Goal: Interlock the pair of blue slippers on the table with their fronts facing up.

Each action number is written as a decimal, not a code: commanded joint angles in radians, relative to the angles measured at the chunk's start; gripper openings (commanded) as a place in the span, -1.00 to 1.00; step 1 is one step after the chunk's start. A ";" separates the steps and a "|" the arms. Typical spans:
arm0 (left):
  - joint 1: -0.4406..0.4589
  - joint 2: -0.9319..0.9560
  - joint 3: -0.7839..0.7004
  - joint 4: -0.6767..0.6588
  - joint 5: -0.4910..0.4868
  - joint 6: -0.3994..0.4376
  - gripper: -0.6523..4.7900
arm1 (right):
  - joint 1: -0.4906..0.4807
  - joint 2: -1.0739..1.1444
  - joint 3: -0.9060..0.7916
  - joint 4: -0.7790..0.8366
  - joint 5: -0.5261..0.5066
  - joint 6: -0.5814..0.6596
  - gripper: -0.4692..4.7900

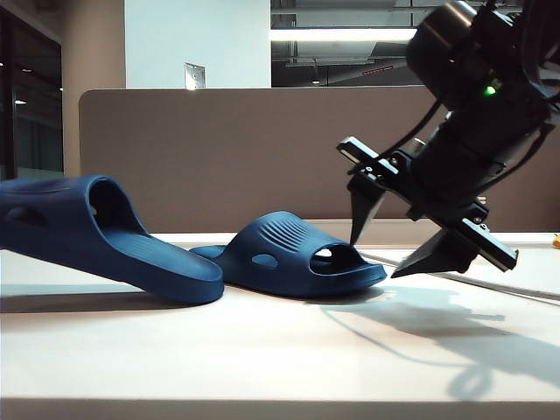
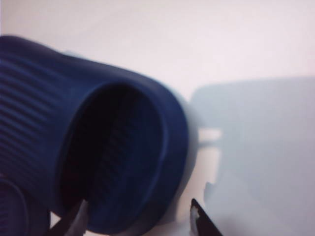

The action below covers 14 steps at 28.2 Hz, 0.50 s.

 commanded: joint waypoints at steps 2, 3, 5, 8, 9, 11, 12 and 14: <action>-0.001 -0.049 0.003 0.004 0.009 -0.013 -0.72 | -0.033 -0.001 0.003 0.020 -0.059 0.018 0.17; -0.001 -0.052 0.003 0.006 0.009 -0.016 -0.72 | -0.035 -0.001 0.003 0.019 -0.068 0.028 0.17; -0.003 -0.056 0.003 0.007 0.010 -0.022 -0.72 | -0.042 -0.001 0.003 0.021 -0.078 0.033 0.17; -0.029 -0.056 0.003 0.007 0.009 -0.020 -0.72 | -0.044 0.000 0.003 0.026 -0.079 0.035 0.17; -0.031 -0.056 0.003 0.008 0.010 -0.019 -0.72 | -0.044 0.000 0.003 0.026 -0.079 0.040 0.17; -0.039 -0.057 0.003 0.012 0.009 -0.019 -0.72 | -0.045 0.003 0.003 0.026 -0.079 0.056 0.17; -0.043 -0.056 0.003 0.012 0.010 -0.019 -0.72 | -0.047 0.008 0.003 0.032 -0.085 0.055 0.17; -0.043 -0.056 0.003 0.011 0.009 -0.019 -0.72 | -0.048 0.017 0.003 0.033 -0.091 0.058 0.17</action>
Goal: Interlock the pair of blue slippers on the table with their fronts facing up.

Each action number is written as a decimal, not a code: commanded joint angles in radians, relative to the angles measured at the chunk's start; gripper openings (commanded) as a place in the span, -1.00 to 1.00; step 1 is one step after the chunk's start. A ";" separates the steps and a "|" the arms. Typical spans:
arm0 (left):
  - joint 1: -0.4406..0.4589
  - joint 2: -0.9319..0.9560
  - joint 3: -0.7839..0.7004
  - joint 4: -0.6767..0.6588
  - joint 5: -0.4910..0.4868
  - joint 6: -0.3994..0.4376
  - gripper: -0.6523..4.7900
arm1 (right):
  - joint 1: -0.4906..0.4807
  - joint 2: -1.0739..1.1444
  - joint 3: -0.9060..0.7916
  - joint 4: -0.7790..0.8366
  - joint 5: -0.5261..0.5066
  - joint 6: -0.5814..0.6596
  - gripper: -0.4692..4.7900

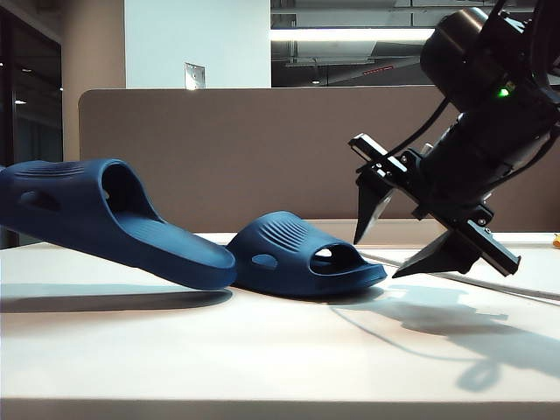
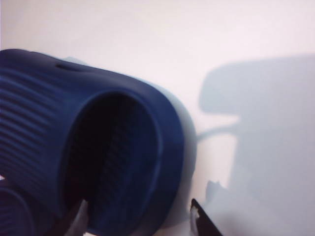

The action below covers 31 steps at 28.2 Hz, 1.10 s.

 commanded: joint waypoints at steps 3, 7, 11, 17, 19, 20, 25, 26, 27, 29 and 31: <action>-0.002 -0.005 0.003 0.010 0.012 0.002 -0.72 | -0.003 0.035 0.003 0.023 -0.012 0.031 0.17; -0.002 -0.005 0.003 0.008 0.013 0.002 -0.72 | -0.003 0.071 0.003 0.051 -0.026 0.042 0.17; -0.003 -0.005 0.003 0.008 0.013 0.002 -0.72 | -0.003 0.108 0.003 0.088 -0.045 0.056 0.17; -0.022 -0.005 0.003 0.013 0.013 0.006 -0.73 | -0.003 0.126 0.003 0.109 -0.032 0.056 0.17; -0.022 -0.005 0.003 0.013 0.013 0.006 -0.73 | -0.003 0.138 0.004 0.121 -0.034 0.056 0.17; -0.023 -0.005 0.003 0.012 0.014 0.005 -0.73 | -0.003 0.145 0.004 0.121 -0.034 0.056 0.17; -0.032 -0.005 0.003 0.012 0.013 0.006 -0.73 | -0.003 0.174 0.004 0.127 -0.034 0.055 0.17; -0.033 -0.005 0.003 0.012 0.013 0.006 -0.73 | -0.003 0.176 0.004 0.128 -0.034 0.055 0.15; -0.033 -0.005 0.003 0.013 0.013 0.006 -0.73 | -0.003 0.177 0.004 0.128 -0.034 0.055 -0.06; -0.033 -0.005 0.003 0.012 0.013 0.006 -0.73 | -0.003 0.177 0.004 0.129 -0.034 0.048 -0.44; -0.033 -0.005 0.003 0.013 0.013 0.006 -0.73 | -0.003 0.177 0.004 0.132 -0.033 0.034 -0.53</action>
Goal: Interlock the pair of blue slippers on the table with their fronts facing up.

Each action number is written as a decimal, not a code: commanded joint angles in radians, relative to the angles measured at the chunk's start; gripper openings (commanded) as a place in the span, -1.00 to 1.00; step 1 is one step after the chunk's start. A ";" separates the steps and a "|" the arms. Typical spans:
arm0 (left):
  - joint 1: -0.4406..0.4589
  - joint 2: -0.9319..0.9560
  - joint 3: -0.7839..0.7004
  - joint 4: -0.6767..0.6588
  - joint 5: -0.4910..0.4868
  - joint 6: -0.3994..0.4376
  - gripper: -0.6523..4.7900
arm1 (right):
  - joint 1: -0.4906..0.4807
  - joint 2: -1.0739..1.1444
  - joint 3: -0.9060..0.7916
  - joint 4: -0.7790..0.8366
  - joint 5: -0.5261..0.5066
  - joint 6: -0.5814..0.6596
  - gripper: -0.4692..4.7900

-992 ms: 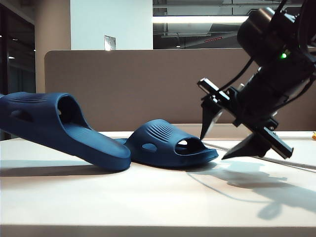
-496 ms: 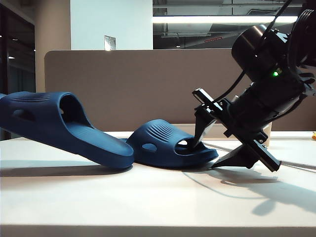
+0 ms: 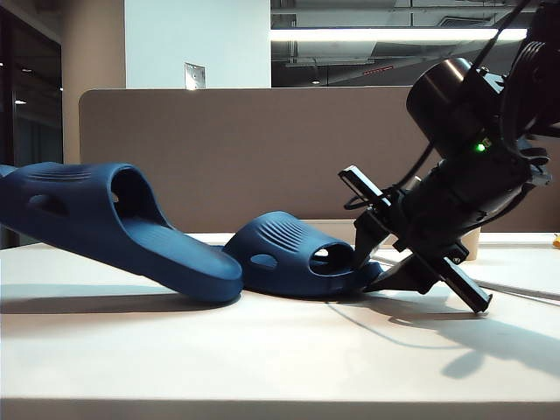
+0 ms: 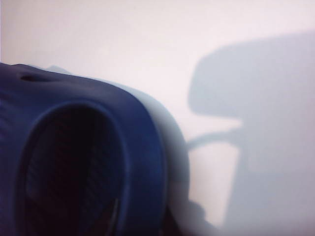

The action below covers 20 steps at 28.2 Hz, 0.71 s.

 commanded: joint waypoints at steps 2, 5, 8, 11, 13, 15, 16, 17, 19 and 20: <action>-0.001 -0.005 0.003 0.013 0.013 0.005 -0.73 | 0.002 0.007 -0.007 -0.034 -0.002 -0.056 -0.70; -0.001 -0.005 0.003 0.014 0.013 0.005 -0.73 | 0.002 0.006 -0.007 -0.016 -0.003 -0.123 -0.76; -0.001 -0.005 0.003 0.014 0.013 0.009 -0.73 | 0.002 0.006 -0.007 -0.008 -0.006 -0.181 -0.79; -0.001 -0.005 0.003 0.015 0.013 0.009 -0.73 | 0.002 0.005 -0.007 -0.008 -0.010 -0.228 -0.79; -0.001 -0.005 0.003 0.016 0.013 0.009 -0.73 | 0.002 0.000 -0.007 -0.001 -0.026 -0.261 -0.79; 0.000 -0.005 0.003 0.016 0.013 0.017 -0.73 | -0.001 -0.025 -0.007 -0.005 -0.026 -0.329 -0.83; 0.001 -0.005 0.003 0.016 0.012 0.017 -0.73 | -0.008 -0.052 -0.007 -0.013 -0.026 -0.377 -0.83; 0.001 -0.005 0.003 0.019 0.011 0.019 -0.73 | -0.018 -0.080 -0.007 -0.026 -0.024 -0.409 -0.83; 0.001 -0.005 0.003 0.027 0.006 0.020 -0.74 | -0.050 -0.146 -0.007 -0.064 -0.029 -0.445 -0.83; 0.001 -0.005 0.003 0.028 0.004 0.021 -0.74 | -0.063 -0.169 -0.007 -0.082 -0.032 -0.451 -0.83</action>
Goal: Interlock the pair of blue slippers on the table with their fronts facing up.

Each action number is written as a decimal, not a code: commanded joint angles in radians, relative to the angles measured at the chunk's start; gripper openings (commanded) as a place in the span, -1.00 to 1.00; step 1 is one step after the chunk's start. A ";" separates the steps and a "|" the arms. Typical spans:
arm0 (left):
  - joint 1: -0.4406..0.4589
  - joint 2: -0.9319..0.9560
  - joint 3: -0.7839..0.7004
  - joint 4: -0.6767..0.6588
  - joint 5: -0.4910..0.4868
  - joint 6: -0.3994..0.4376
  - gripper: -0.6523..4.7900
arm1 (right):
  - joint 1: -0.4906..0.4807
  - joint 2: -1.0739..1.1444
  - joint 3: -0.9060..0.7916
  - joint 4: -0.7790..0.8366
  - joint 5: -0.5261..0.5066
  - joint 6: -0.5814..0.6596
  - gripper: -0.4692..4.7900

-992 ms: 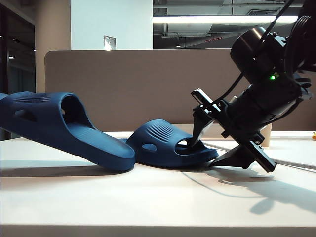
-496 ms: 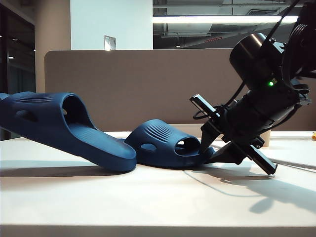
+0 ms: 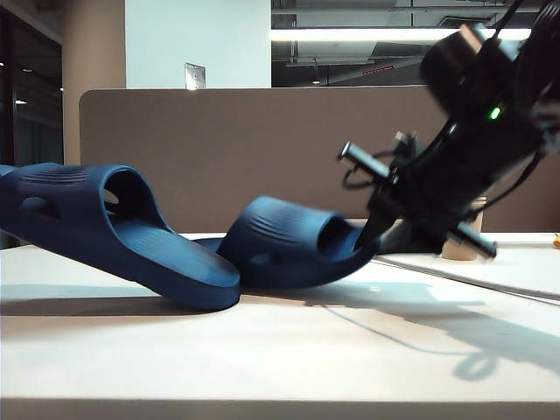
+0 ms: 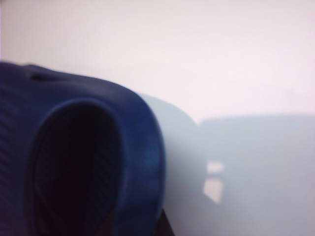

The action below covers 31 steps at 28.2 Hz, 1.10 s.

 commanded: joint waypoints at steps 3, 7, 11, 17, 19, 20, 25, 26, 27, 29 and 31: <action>0.001 -0.005 0.003 0.027 0.004 0.023 -0.75 | -0.131 -0.181 -0.002 -0.159 -0.105 -0.109 -0.83; 0.000 -0.004 0.003 0.042 0.006 0.043 -0.75 | -0.319 -0.334 -0.002 -0.242 -0.410 -0.124 -0.83; 0.000 -0.003 0.003 0.077 0.078 0.047 -0.75 | -0.474 -0.417 -0.002 -0.326 -0.685 -0.122 -0.83; 0.000 -0.003 0.003 0.122 0.226 0.037 -0.77 | -0.528 -0.423 -0.002 -0.424 -0.779 -0.204 -0.83; 0.000 -0.003 0.003 0.123 0.226 0.037 -0.77 | -0.529 -0.421 -0.002 -0.443 -0.788 -0.223 -0.83; -0.001 -0.003 0.003 0.124 0.226 0.038 -0.77 | -0.529 -0.421 -0.002 -0.449 -0.788 -0.228 -0.83; -0.032 -0.003 0.002 0.154 0.225 0.037 -0.77 | -0.517 -0.419 -0.002 -0.458 -0.793 -0.229 -0.83; -0.040 -0.003 0.002 0.161 0.225 0.037 -0.77 | -0.515 -0.419 -0.002 -0.459 -0.793 -0.229 -0.83; -0.059 -0.002 0.002 0.188 0.225 0.009 -0.77 | -0.508 -0.418 -0.002 -0.460 -0.792 -0.230 -0.83; -0.094 0.006 0.002 0.233 0.219 -0.037 -0.77 | -0.490 -0.418 -0.002 -0.460 -0.792 -0.230 -0.83; -0.125 0.024 0.002 0.265 0.216 -0.070 -0.77 | -0.474 -0.418 -0.003 -0.460 -0.790 -0.231 -0.83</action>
